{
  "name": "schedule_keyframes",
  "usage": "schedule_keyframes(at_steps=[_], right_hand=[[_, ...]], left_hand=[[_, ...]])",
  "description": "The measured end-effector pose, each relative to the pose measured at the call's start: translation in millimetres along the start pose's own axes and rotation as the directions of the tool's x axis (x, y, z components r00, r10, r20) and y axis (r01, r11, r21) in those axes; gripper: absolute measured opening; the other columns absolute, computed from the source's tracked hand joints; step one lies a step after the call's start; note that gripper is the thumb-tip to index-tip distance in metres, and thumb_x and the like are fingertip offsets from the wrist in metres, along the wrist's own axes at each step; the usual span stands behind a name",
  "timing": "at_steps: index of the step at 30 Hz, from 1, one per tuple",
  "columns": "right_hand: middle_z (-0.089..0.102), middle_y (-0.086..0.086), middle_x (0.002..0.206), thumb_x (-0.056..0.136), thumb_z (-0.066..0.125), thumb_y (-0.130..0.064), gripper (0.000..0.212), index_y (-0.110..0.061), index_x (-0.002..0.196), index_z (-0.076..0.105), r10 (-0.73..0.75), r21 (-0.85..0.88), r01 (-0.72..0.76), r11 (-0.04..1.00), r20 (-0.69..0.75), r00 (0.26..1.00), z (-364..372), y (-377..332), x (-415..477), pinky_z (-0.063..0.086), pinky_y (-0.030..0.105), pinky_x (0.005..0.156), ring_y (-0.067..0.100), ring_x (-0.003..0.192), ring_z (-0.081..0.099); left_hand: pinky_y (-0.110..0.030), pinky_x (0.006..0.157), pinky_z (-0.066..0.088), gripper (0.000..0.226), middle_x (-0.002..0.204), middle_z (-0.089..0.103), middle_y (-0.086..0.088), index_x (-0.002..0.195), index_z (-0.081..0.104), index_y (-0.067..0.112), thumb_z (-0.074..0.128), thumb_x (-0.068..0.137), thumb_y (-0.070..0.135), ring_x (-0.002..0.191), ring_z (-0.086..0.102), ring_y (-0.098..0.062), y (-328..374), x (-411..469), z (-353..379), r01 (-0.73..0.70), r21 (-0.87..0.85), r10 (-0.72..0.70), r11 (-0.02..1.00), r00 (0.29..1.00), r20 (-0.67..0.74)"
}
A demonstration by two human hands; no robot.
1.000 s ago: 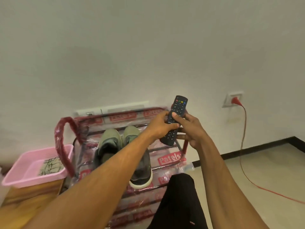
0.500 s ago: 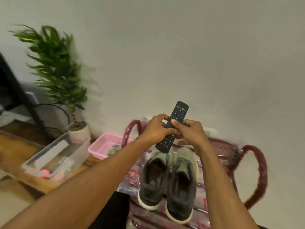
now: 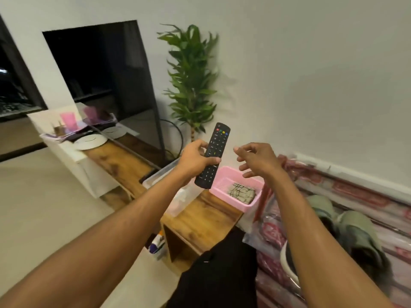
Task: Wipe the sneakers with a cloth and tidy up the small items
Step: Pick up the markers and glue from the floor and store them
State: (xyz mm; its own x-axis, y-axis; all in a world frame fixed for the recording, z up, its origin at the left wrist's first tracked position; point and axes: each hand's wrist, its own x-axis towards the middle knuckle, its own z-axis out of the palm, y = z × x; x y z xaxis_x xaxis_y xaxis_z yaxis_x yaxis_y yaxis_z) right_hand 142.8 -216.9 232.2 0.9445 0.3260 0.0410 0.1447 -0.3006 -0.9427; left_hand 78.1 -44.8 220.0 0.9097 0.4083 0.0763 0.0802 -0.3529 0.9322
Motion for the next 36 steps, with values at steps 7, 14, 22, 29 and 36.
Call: schedule_keyframes(at_steps=[7,14,22,29,36], right_hand=[[0.068,0.014,0.083,0.086,0.065,-0.011,0.004,-0.008,0.086,0.068,0.076,-0.069,-0.065,0.996,0.168,0.983,108,8,5,0.052,0.031,0.052,0.021,0.060,0.063],[0.068,0.007,0.095,0.090,0.065,-0.014,0.004,-0.013,0.093,0.067,0.153,-0.208,-0.085,0.974,0.339,0.928,201,35,-5,0.058,0.035,0.059,0.022,0.073,0.068],[0.068,0.005,0.089,0.091,0.065,-0.018,0.003,-0.017,0.094,0.067,0.272,-0.344,-0.112,0.932,0.462,0.844,270,77,-20,0.059,0.027,0.057,0.015,0.072,0.066],[0.068,0.008,0.092,0.091,0.065,-0.016,0.010,-0.013,0.100,0.068,0.379,-0.417,-0.157,0.895,0.526,0.761,311,119,-29,0.057,0.032,0.066,0.012,0.064,0.065],[0.065,0.005,0.097,0.091,0.065,-0.017,0.006,-0.022,0.090,0.062,0.458,-0.499,-0.174,0.849,0.533,0.712,335,156,-31,0.049,0.025,0.056,0.017,0.080,0.062]], left_hand=[[-0.045,0.084,0.057,0.039,0.095,0.070,-0.005,0.098,0.060,0.017,0.086,0.069,0.012,0.091,0.068,-0.024,-84,-11,-85,0.121,0.007,-0.120,0.993,0.989,-0.090],[-0.034,0.072,0.052,0.044,0.101,0.066,-0.007,0.108,0.059,0.016,0.083,0.071,0.012,0.093,0.064,-0.021,-164,-37,-145,0.330,0.000,-0.327,0.944,0.933,-0.149],[-0.037,0.073,0.055,0.049,0.098,0.069,-0.013,0.111,0.056,0.014,0.084,0.071,0.010,0.089,0.068,-0.028,-254,-66,-171,0.517,-0.013,-0.512,0.856,0.844,-0.163],[-0.047,0.088,0.054,0.047,0.099,0.070,-0.011,0.109,0.059,0.014,0.085,0.070,0.015,0.091,0.068,-0.029,-322,-69,-157,0.617,0.043,-0.610,0.785,0.784,-0.111],[-0.038,0.083,0.054,0.042,0.102,0.070,-0.014,0.110,0.065,0.012,0.083,0.072,0.008,0.093,0.067,-0.030,-370,-66,-138,0.691,0.030,-0.688,0.723,0.723,-0.066]])
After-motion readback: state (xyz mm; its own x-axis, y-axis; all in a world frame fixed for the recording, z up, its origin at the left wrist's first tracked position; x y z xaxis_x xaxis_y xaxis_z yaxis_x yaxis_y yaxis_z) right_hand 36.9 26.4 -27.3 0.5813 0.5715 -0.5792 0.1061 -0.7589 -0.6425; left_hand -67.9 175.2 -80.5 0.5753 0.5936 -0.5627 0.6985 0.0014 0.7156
